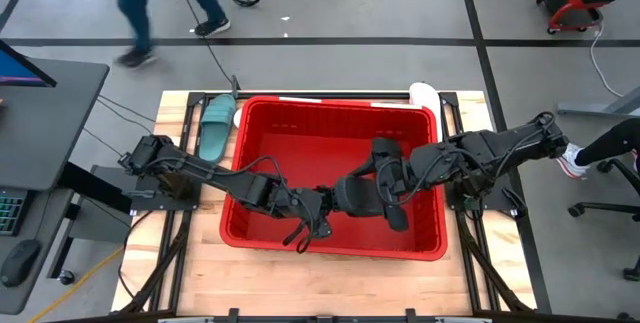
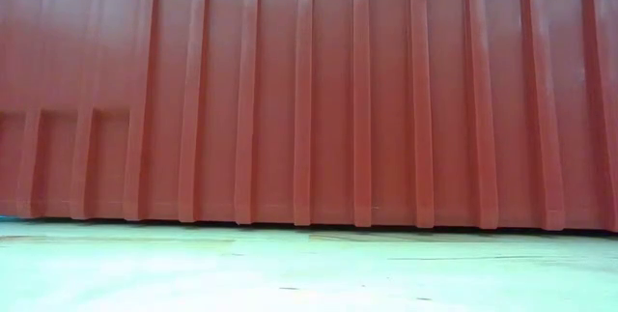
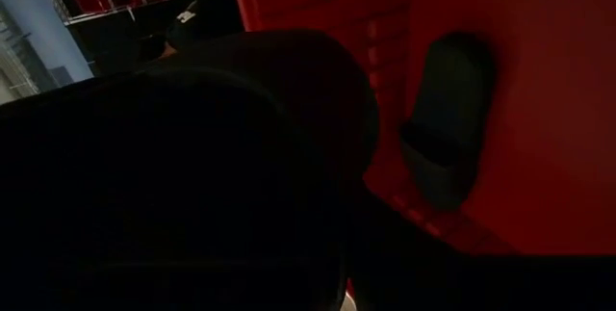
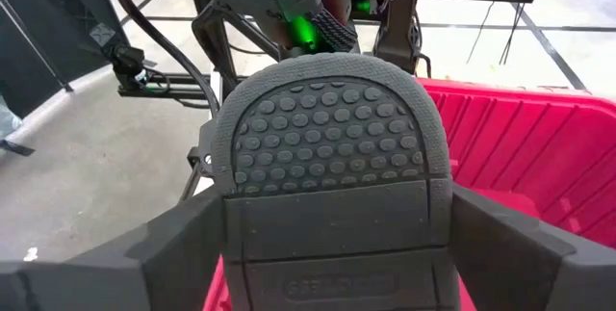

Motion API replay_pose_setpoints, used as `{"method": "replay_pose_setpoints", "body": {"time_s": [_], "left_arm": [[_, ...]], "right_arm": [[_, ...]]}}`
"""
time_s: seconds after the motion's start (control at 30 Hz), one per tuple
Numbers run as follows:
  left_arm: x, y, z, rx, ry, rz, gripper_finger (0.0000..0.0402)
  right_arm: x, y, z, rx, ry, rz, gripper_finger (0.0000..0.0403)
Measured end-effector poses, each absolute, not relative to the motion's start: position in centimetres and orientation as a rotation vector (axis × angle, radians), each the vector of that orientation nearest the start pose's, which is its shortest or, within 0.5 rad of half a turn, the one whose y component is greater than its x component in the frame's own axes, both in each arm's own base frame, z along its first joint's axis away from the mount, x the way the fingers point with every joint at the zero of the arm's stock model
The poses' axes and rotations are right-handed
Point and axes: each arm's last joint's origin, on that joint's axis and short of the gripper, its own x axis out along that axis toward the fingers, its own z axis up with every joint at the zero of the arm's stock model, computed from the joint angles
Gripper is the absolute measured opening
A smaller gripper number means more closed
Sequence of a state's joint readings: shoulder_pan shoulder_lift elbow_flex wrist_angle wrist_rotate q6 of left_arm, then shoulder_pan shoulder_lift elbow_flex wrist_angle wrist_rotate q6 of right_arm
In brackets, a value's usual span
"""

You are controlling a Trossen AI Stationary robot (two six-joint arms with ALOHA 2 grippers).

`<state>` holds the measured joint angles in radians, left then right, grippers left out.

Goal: Pick and place slides into bin
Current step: Stack the black slide on top of the black slide in the red bin

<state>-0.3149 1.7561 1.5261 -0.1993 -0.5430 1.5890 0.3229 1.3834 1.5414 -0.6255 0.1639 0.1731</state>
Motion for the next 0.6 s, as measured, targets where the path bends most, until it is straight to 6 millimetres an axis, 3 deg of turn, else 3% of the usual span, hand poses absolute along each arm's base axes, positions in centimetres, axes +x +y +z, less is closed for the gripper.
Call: {"method": "replay_pose_setpoints", "body": {"time_s": [0.13,0.3,0.6], "left_arm": [[39.0,-11.1,32.7,1.738,0.494,-0.138,0.0012],[39.1,-10.8,32.7,1.750,0.502,-0.137,0.0014],[39.3,-10.6,33.0,1.768,0.508,-0.143,0.0020]], "right_arm": [[27.7,8.7,41.6,0.056,0.476,0.114,0.0392],[27.7,8.7,41.5,0.006,0.481,0.143,0.0379],[27.3,8.3,40.8,0.041,0.580,0.127,0.0396]]}}
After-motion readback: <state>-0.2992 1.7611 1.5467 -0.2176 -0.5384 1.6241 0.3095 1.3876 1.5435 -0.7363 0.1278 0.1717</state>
